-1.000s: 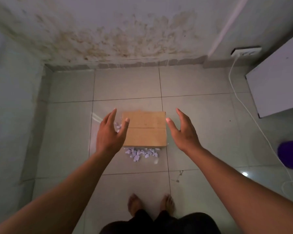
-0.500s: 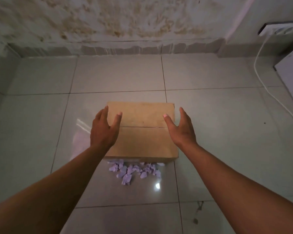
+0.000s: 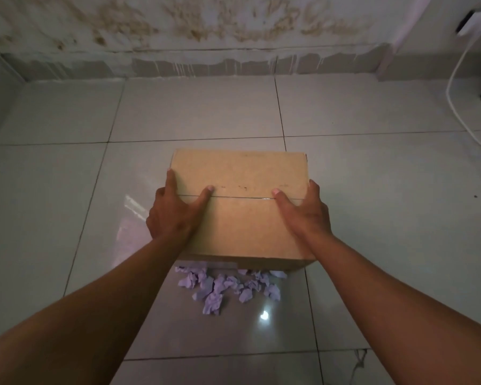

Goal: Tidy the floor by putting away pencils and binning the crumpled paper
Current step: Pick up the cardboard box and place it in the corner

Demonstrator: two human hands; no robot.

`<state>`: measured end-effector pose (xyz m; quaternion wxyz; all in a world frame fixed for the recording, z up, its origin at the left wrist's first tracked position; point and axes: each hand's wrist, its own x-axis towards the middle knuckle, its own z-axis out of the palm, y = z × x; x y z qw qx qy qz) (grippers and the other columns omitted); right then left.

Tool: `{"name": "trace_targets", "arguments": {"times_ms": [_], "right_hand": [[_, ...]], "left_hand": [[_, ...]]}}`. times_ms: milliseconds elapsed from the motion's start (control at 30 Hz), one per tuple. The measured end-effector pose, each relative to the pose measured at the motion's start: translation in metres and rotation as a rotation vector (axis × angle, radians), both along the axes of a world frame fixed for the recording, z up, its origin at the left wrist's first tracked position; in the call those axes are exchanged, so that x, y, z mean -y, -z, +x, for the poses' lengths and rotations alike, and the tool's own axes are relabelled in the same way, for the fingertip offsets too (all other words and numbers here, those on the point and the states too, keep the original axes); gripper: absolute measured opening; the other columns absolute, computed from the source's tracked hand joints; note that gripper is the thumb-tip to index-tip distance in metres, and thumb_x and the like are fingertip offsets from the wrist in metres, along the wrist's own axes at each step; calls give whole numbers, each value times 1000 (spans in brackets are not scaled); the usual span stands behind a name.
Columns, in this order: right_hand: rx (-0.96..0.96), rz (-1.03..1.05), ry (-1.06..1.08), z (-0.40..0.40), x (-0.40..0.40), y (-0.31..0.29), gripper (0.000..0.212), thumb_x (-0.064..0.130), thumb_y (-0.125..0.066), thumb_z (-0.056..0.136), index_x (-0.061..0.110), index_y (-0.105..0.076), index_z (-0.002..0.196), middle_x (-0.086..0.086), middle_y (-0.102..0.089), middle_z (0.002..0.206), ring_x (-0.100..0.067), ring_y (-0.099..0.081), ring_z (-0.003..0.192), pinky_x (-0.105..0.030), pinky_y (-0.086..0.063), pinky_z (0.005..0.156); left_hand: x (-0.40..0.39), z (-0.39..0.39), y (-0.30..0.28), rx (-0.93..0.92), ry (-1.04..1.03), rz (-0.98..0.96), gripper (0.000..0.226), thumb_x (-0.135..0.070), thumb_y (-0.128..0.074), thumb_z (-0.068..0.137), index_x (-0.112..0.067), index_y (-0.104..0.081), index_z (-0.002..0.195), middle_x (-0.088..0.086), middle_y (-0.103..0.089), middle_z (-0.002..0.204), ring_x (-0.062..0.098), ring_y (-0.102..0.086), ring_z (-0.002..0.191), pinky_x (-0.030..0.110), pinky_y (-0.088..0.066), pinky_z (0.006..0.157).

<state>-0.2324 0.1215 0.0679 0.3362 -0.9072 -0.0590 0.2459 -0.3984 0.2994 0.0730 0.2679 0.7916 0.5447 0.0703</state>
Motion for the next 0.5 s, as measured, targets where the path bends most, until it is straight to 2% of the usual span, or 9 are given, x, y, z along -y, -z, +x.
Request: {"name": "trace_targets", "arguments": {"times_ms": [133,233,367,500], "right_hand": [[-19,25,-14,-1,-2,-15,91,76,-59,73,30,-26,144,-5,-54,135,-32,-54,120,-44,-47,99],[-24,34,-3,-5,-4,-47,89,74,-61,73,31,-26,143,-5,-54,135,-31,-54,120,-44,-47,99],[0,26,5,-20,-5,-121,90,74,-61,72,31,-28,144,-5,-55,135,-31,-54,121,-43,-47,101],[19,18,-10,-37,-13,-231,86,74,-61,71,31,-32,140,-4,-58,131,-30,-57,117,-42,-48,97]], "left_hand": [[-1,-4,-15,11,-5,0,97,-82,-51,79,-33,-16,154,11,-48,146,39,-52,127,53,-45,97],[-1,-9,-50,25,-10,5,96,-80,-53,80,-32,-18,154,11,-47,147,39,-51,128,54,-45,98],[-1,-23,-129,26,-12,-7,96,-79,-54,80,-31,-17,155,11,-46,148,37,-51,128,54,-45,97],[-6,-41,-242,23,-47,-14,99,-81,-54,77,-33,-18,155,10,-46,148,37,-52,127,50,-46,96]]}}
